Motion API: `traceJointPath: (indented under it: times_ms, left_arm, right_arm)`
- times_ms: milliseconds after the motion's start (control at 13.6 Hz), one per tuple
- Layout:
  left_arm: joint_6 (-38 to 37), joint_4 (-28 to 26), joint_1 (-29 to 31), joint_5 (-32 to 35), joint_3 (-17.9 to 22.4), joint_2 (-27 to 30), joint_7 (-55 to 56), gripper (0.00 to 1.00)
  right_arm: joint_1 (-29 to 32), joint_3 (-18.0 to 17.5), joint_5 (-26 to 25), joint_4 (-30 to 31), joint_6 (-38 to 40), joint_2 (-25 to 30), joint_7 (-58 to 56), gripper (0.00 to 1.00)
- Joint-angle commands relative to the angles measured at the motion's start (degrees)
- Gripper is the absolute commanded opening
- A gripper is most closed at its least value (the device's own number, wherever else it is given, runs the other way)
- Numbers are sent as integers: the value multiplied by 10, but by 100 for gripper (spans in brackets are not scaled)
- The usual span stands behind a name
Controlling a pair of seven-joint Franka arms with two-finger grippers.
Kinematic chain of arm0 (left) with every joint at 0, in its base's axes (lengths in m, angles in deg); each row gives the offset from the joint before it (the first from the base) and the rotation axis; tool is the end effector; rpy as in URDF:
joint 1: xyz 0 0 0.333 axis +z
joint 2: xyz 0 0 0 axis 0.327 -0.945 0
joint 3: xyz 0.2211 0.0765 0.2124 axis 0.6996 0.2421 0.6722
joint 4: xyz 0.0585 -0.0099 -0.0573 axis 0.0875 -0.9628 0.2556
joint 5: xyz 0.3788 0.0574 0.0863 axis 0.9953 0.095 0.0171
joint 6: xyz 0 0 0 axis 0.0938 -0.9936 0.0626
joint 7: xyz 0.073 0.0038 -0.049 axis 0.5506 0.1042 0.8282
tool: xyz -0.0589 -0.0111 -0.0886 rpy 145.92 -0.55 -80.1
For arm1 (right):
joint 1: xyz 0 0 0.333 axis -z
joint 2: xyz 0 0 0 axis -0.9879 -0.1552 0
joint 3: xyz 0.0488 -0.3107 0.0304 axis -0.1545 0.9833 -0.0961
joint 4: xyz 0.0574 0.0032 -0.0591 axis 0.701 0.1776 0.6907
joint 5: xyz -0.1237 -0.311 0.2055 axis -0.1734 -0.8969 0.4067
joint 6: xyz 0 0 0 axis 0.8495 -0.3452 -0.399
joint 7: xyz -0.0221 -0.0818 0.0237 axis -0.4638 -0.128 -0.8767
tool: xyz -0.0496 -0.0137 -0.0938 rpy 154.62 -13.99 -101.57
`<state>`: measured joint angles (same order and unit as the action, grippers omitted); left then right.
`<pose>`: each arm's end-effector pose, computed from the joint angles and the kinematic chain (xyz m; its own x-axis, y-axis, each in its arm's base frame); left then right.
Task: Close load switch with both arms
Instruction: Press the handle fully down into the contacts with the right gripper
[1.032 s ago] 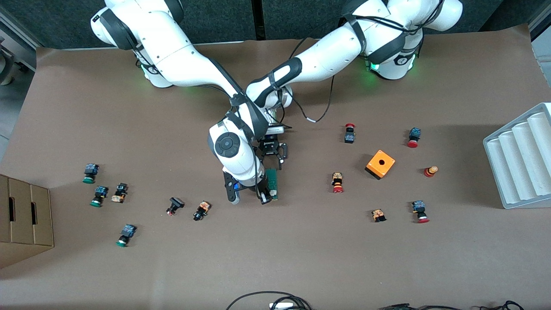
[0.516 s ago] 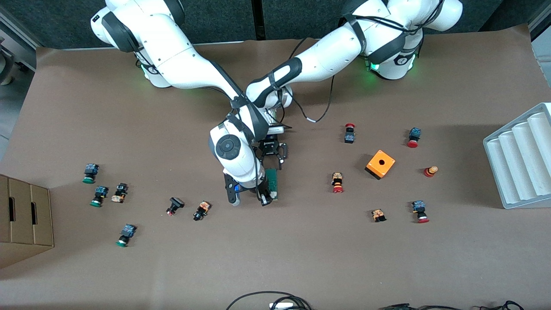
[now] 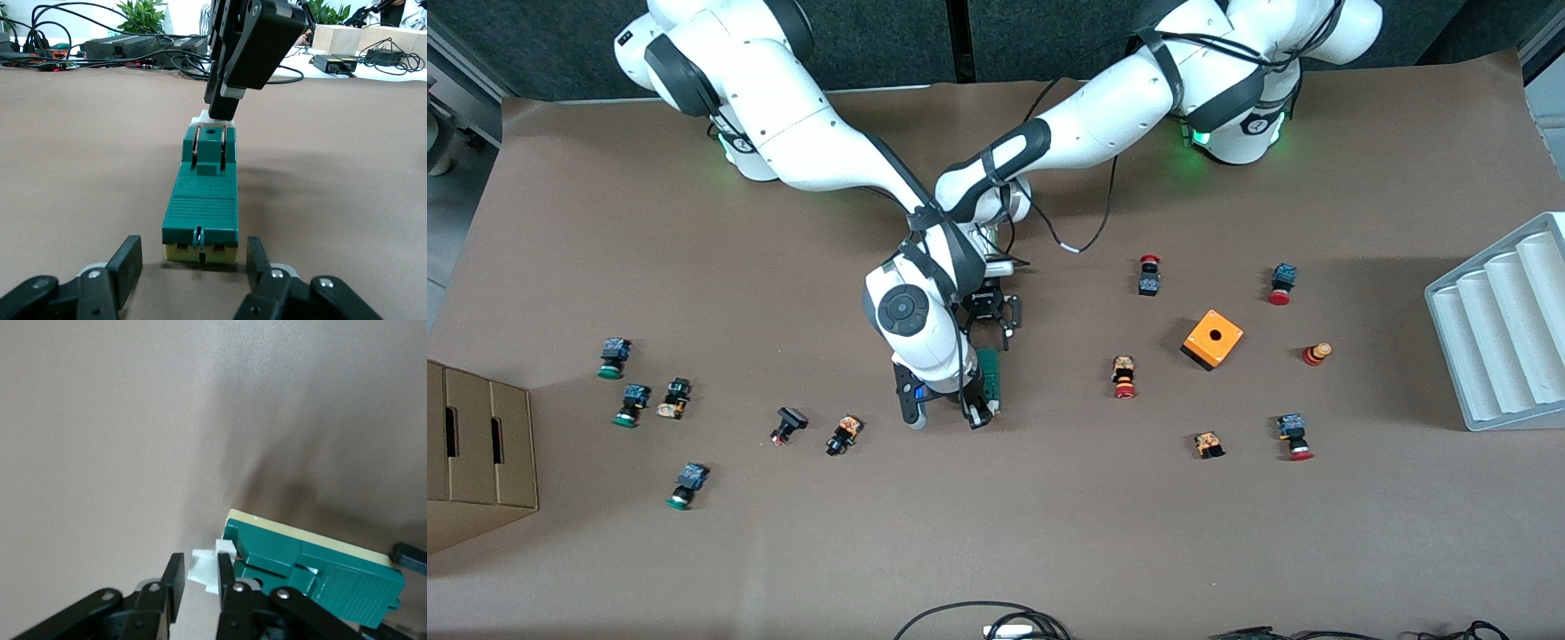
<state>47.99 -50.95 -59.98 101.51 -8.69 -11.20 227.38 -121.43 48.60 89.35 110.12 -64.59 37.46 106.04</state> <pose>0.3305 -0.5689 0.0676 0.3709 0.0679 0.9262 0.0993 -0.9945 0.0332 0.5994 0.4426 0.2215 0.2680 -0.9464 -0.1802 -0.9496 -0.2280 -0.2151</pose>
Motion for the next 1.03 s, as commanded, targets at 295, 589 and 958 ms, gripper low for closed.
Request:
traceJointPath:
  times_ms: [295,589,958]
  left_arm:
    - [0,-1,-1,7,4,2,10,71]
    - [1,-1,-1,7,4,1,10,71]
    - [0,-1,-2,7,4,1,10,71]
  right_arm:
    - [3,-9,11,-26,-5,-26,1,28]
    - [20,-14,13,-25,19,4,-3,89]
    - [49,-12,10,10,121,111,-119,100]
